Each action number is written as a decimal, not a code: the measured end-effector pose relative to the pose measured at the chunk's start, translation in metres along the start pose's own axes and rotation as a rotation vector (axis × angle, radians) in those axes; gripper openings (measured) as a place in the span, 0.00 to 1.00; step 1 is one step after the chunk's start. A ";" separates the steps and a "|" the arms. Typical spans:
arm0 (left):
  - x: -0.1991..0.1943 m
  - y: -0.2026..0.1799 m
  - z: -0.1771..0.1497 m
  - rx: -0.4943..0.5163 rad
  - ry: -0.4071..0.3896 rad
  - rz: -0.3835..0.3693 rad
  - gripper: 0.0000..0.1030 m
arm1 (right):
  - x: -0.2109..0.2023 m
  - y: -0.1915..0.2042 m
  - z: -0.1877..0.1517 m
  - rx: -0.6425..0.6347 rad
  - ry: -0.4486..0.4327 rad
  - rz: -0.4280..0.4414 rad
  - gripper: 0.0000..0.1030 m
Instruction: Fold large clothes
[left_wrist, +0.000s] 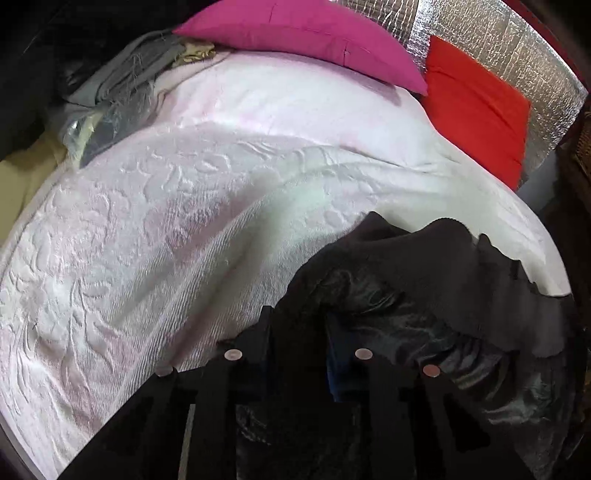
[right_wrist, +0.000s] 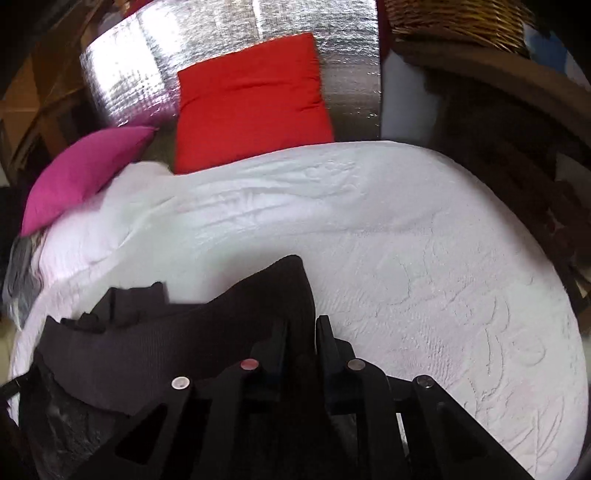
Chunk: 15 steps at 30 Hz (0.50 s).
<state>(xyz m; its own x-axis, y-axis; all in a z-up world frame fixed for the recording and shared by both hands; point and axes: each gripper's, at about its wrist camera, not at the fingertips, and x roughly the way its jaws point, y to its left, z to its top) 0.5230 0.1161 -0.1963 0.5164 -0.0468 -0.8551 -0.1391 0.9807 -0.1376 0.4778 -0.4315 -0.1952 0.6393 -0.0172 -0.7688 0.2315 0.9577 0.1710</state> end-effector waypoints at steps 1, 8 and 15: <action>0.006 -0.001 0.001 0.003 -0.004 0.016 0.25 | 0.010 -0.004 -0.003 0.014 0.022 -0.015 0.15; 0.002 -0.007 0.004 0.014 0.014 0.068 0.50 | 0.024 -0.031 -0.006 0.151 0.079 0.098 0.20; -0.022 0.004 0.007 -0.070 0.032 -0.016 0.61 | -0.011 -0.056 -0.011 0.255 0.088 0.220 0.30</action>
<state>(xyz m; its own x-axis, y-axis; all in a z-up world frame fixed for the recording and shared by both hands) 0.5165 0.1220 -0.1742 0.4915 -0.0693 -0.8681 -0.1901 0.9643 -0.1846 0.4498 -0.4814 -0.2027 0.6311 0.2172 -0.7447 0.2780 0.8329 0.4785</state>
